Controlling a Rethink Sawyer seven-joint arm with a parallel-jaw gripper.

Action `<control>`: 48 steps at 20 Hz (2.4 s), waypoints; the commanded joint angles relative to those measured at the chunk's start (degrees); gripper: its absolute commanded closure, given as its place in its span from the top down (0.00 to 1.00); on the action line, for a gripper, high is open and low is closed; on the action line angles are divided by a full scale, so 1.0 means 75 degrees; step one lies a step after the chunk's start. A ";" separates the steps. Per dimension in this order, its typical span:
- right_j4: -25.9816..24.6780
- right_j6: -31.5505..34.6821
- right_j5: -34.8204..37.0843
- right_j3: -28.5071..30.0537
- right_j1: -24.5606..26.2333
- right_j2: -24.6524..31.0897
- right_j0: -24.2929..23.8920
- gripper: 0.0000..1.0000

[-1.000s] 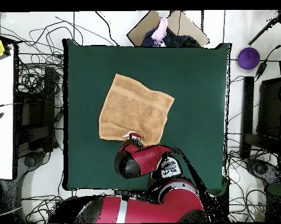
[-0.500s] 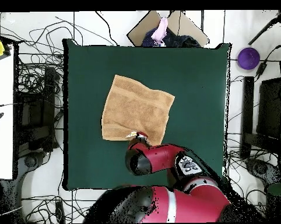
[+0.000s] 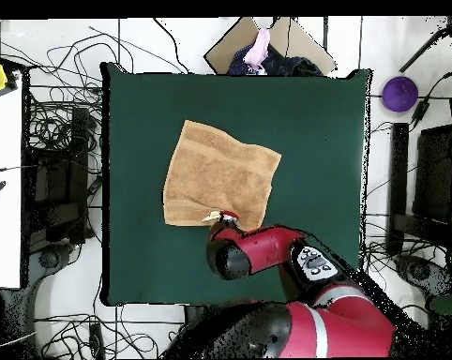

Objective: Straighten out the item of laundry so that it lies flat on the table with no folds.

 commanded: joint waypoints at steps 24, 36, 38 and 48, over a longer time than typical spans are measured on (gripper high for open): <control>-0.1990 -0.1287 0.2886 -0.1067 0.1224 0.1976 -0.0728 0.00; -0.2793 -0.0203 0.1992 -0.0838 0.1282 0.1280 -0.1083 0.00; -0.2831 -0.0343 0.2016 -0.0884 0.1364 0.1325 -0.1286 0.00; -0.3052 -0.0720 0.1977 -0.1069 0.1687 0.1389 -0.1897 0.00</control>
